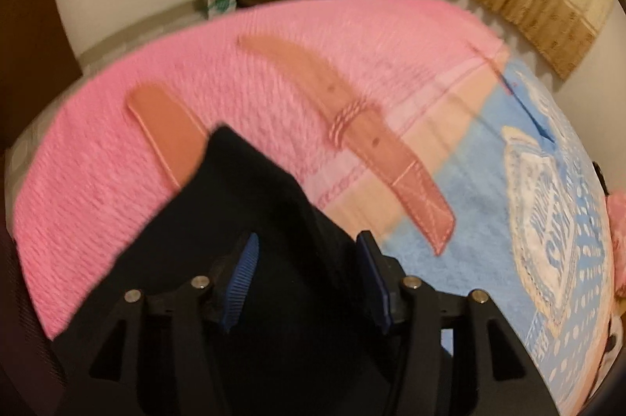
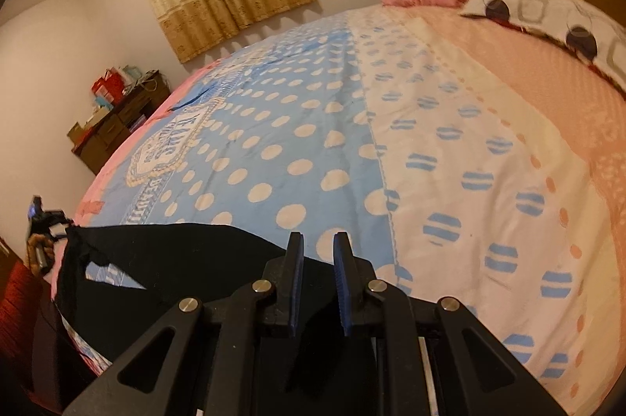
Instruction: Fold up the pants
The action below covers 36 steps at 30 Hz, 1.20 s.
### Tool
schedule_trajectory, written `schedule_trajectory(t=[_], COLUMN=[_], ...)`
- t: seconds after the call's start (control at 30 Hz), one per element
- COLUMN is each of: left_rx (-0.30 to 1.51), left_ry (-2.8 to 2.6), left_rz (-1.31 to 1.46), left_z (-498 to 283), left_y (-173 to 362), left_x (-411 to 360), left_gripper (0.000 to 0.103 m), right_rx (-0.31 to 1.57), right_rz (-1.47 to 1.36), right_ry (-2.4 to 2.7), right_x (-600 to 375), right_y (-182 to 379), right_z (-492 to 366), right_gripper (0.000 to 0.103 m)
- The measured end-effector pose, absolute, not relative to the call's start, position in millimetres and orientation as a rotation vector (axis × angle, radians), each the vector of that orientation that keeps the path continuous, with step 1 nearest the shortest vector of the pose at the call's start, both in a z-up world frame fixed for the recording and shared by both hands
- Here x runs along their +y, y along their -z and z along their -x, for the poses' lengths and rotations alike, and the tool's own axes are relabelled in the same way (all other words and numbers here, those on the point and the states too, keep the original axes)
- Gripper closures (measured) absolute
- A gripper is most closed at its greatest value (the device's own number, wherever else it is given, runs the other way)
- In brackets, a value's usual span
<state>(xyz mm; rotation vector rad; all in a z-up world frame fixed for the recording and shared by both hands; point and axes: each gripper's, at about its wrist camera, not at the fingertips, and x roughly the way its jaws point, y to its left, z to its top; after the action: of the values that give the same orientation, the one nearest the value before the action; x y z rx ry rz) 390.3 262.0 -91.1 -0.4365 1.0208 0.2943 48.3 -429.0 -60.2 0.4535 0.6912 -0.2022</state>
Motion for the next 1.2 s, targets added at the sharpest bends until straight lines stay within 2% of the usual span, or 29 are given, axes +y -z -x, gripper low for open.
schedule_trajectory(t=[0.17,0.2,0.23,0.27,0.5,0.8,1.0,1.03,1.07,1.1,1.17,1.2], left_rx=[1.012,0.995,0.982,0.981,0.876,0.708,0.678,0.680,0.688,0.700,0.733,0.754], left_ry=[-0.296,-0.268,-0.236,-0.202,-0.119,-0.049,-0.087,-0.098,-0.116,-0.136,-0.163,-0.173], left_rz=[0.463,0.458,0.463,0.479,0.623,0.628,0.632,0.632,0.624,0.611,0.592,0.597], left_z=[-397.2,-396.2,-395.2,-393.5,-342.8,-230.5,-158.3,-153.4,-147.3,-141.9,-141.0,-141.1], left_y=[100.5,98.5,97.3,97.2,81.2,4.6,5.7,11.1,19.0,27.8,45.5,54.9], left_x=[256.5,254.3,253.4,253.9,283.1,298.4,315.9,317.2,319.5,321.9,322.2,324.8], left_gripper=[0.048,0.052,0.064,0.100,0.099,0.099,0.099,0.099,0.099,0.099,0.099,0.099], right_rx=[0.702,0.703,0.700,0.696,0.660,0.616,0.574,0.570,0.564,0.550,0.498,0.462], right_rz=[-0.491,-0.492,-0.500,-0.510,-0.533,-0.623,-0.724,-0.749,-0.772,-0.792,-0.842,-0.876], right_ry=[0.201,0.198,0.190,0.181,0.135,0.065,0.057,0.062,0.072,0.082,0.113,0.131], right_x=[-428.7,-426.8,-424.3,-421.3,-393.7,-367.3,-362.8,-364.0,-366.1,-369.5,-377.6,-383.0], right_y=[71.0,72.2,73.3,73.8,70.7,79.6,89.4,92.0,94.4,96.5,99.3,100.9], right_z=[-51.7,-52.3,-52.4,-51.8,-40.7,-20.4,4.0,9.6,16.0,23.4,38.9,48.6], right_gripper=[0.086,0.086,0.086,0.086,0.086,0.086,0.085,0.082,0.066,0.043,0.026,0.026])
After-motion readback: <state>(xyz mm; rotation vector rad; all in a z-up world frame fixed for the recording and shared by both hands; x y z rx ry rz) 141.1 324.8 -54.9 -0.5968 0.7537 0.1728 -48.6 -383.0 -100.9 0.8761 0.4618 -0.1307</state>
